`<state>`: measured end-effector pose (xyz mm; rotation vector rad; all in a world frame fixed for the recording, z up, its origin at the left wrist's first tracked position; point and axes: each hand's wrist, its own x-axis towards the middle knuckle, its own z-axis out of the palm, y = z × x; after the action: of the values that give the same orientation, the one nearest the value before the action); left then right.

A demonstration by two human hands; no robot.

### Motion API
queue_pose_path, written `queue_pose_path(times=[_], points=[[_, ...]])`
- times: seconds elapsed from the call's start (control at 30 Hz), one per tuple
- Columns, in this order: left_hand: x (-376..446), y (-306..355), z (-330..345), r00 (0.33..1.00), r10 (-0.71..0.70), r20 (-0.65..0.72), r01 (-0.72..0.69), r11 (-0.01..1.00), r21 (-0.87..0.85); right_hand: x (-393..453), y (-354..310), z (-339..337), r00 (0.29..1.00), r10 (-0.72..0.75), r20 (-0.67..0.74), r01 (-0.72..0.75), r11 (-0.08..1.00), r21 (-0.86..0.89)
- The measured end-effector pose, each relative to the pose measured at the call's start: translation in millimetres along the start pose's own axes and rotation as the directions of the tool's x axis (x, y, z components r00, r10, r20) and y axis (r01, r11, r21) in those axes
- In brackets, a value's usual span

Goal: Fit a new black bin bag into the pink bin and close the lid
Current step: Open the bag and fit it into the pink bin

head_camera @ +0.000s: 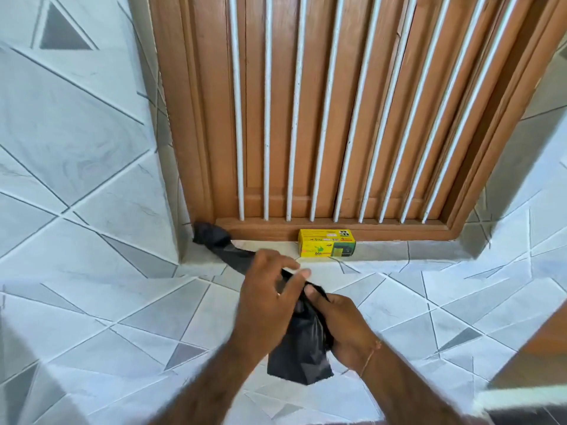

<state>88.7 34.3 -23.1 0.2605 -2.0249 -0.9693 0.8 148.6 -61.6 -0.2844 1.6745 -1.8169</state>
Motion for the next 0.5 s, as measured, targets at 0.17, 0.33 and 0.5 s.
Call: queue_pose_path(times=[0.17,0.33,0.5], points=[[-61.4,14.5,20.3,0.966,-0.137,0.219,0.088,0.972,0.218,-28.4,-15.5,-22.6,0.986,0.048,0.162,-0.079,0.978,0.192],[-87.2,54.7,27.8,0.943,-0.334,0.014,0.329,0.935,0.129,-83.7,-10.9,-51.9,0.963,-0.055,0.264,0.060,0.998,-0.011],[-123.3,80.3,29.8,0.912,-0.399,-0.089,0.409,0.887,0.215,-129.9,17.0,-64.9,0.985,-0.084,0.148,0.106,0.983,-0.149]])
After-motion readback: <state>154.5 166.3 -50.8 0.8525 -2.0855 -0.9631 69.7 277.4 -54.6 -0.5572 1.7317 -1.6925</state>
